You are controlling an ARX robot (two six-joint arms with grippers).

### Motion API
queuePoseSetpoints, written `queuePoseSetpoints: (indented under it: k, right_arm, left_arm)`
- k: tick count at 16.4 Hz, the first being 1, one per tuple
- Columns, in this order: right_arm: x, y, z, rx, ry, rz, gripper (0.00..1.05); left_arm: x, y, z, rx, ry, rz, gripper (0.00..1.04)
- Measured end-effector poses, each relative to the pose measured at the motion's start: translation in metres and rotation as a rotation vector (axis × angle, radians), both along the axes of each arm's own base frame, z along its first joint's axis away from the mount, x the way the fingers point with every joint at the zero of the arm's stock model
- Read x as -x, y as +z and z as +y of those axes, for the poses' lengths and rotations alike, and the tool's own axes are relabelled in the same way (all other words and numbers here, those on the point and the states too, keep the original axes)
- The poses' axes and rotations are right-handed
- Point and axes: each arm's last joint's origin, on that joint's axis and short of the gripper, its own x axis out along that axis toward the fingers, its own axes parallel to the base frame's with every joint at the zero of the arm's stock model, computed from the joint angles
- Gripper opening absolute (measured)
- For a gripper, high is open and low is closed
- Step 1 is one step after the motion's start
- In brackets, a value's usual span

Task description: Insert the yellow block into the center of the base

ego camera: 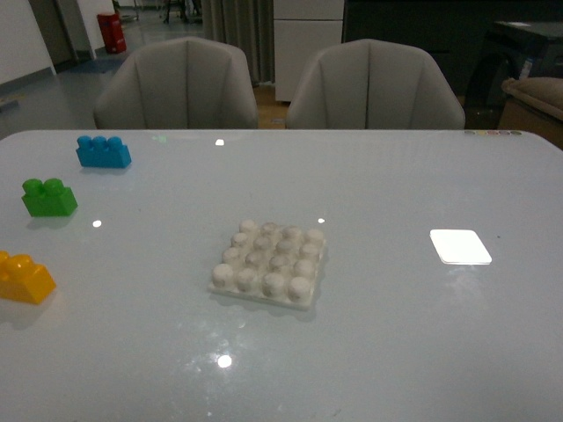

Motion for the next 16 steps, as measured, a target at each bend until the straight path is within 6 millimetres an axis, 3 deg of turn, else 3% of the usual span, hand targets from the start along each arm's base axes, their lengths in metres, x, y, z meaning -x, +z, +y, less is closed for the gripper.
queuePoseSetpoints:
  k: [2, 4, 16]
  right_arm:
    - [0.005, -0.005, 0.000, 0.013, 0.000, -0.033, 0.01]
    - [0.007, -0.021, 0.000, 0.021, 0.000, -0.002, 0.02]
    - [0.026, -0.043, 0.000, 0.021, -0.001, -0.029, 0.02]
  left_arm:
    - [0.000, 0.000, 0.000, 0.000, 0.000, 0.000, 0.98]
    - [0.000, 0.000, 0.000, 0.000, 0.000, 0.000, 0.98]
    - [0.000, 0.000, 0.000, 0.000, 0.000, 0.000, 0.98]
